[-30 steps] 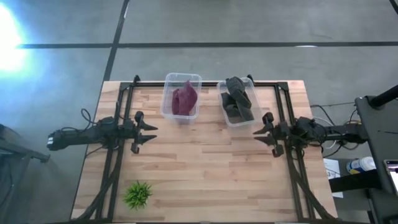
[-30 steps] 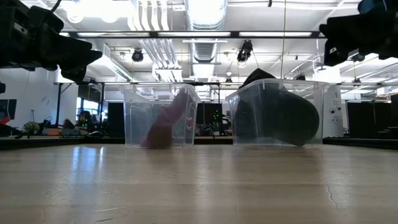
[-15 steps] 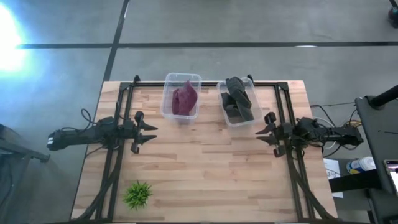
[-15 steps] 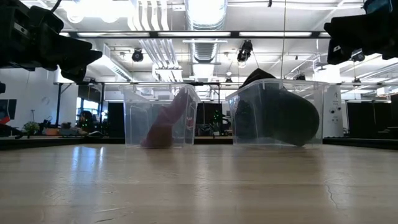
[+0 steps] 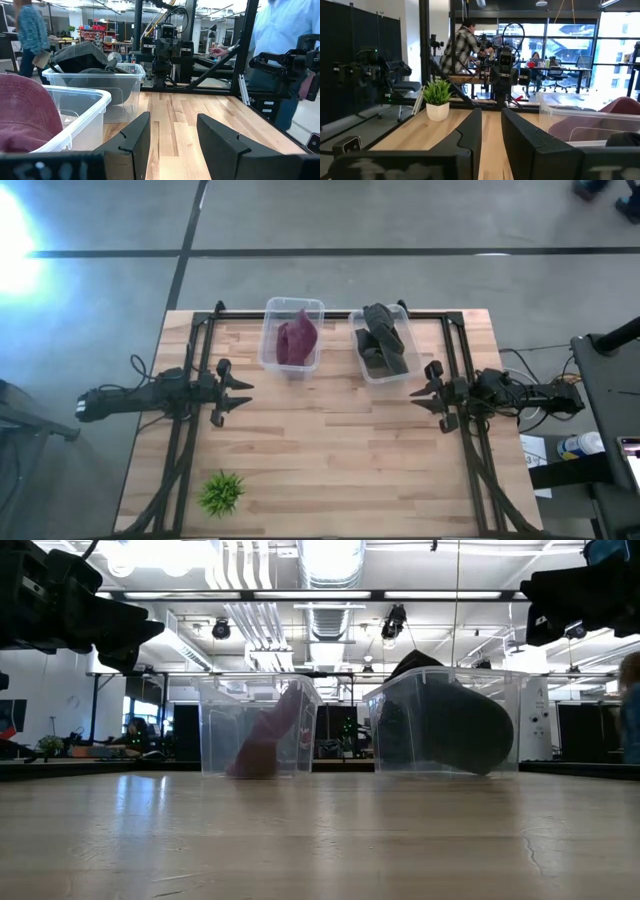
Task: Pick & Place hat
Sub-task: Return to Home Position
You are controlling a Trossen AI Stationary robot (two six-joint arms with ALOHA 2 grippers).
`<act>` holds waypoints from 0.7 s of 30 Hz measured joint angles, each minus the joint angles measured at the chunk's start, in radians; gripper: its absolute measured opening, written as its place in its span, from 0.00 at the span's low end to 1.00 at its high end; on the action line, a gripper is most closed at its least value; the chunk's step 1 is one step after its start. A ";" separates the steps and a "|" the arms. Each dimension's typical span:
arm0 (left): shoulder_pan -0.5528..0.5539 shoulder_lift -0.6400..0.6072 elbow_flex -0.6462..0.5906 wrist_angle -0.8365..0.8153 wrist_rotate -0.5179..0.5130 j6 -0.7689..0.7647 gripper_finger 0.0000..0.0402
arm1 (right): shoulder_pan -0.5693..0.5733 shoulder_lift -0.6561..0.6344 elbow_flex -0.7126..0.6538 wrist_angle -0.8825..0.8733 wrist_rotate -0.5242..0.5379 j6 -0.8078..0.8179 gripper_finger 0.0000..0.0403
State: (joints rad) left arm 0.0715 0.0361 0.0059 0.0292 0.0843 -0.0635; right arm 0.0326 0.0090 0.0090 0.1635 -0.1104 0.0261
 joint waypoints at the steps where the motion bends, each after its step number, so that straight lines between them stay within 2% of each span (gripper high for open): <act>1: 0.000 0.000 0.000 0.000 0.000 0.000 0.39 | 0.000 0.002 0.000 0.000 0.000 0.000 0.17; 21: 0.000 0.000 0.000 0.000 0.000 0.000 0.39 | 0.000 0.006 0.000 -0.003 0.000 0.000 0.17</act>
State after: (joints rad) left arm 0.0715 0.0361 0.0059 0.0292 0.0844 -0.0635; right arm 0.0326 0.0154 0.0090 0.1604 -0.1108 0.0257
